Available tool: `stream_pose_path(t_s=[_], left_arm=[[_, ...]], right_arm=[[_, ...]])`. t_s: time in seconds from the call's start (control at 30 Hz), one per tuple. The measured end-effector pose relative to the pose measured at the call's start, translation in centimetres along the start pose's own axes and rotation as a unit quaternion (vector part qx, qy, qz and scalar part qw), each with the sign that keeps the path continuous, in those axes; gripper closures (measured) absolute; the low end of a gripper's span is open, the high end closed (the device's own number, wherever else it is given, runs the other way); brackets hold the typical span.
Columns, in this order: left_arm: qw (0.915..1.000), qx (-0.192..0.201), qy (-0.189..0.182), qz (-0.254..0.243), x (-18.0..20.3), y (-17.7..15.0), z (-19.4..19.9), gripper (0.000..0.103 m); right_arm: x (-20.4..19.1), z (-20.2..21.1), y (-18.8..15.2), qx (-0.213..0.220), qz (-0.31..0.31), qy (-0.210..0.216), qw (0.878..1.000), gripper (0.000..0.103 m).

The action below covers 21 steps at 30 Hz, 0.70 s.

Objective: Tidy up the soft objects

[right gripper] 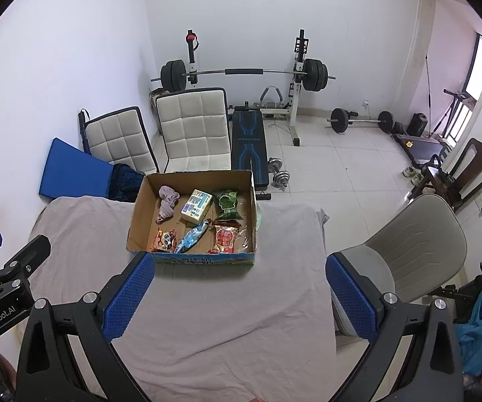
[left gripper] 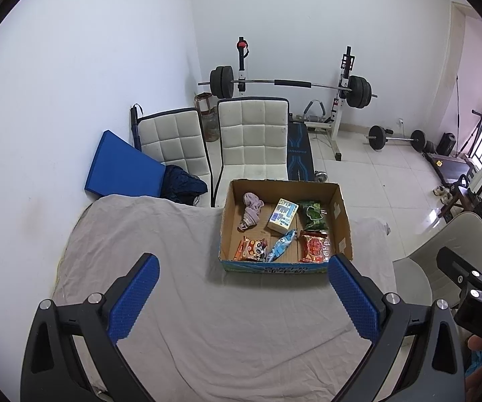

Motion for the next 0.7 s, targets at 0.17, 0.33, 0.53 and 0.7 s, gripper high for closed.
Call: stream_pose_path(t_s=[0.17, 0.33, 0.53, 0.7], left_arm=[[1.0000, 0.000, 0.000, -0.001, -0.02, 0.04, 0.01, 0.000], [1.0000, 0.001, -0.001, 0.000, 0.01, 0.07, 0.10, 0.000], [1.0000, 0.002, -0.001, 0.000, 0.16, 0.13, 0.26, 0.000], [1.0000, 0.003, -0.001, 0.000, 0.31, 0.20, 0.44, 0.000]], right_arm=[[0.07, 0.02, -0.01, 0.000, 0.002, -0.001, 1.000, 0.000], [0.17, 0.10, 0.01, 0.001, 0.000, 0.001, 1.000, 0.000], [0.41, 0.21, 0.22, 0.003, 0.004, 0.000, 1.000, 0.000], [0.51, 0.29, 0.40, 0.004, 0.006, 0.001, 1.000, 0.000]])
Point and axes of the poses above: each gripper's, at about its wrist camera, not at the fingertips, and z roughly against the way its jaws point, x to its right, y to its top, the point moved 3 cm from there along -z, roughly the way its jaws point, and after that the axes turned 4 degrees about -x, right-handed, at the moved point
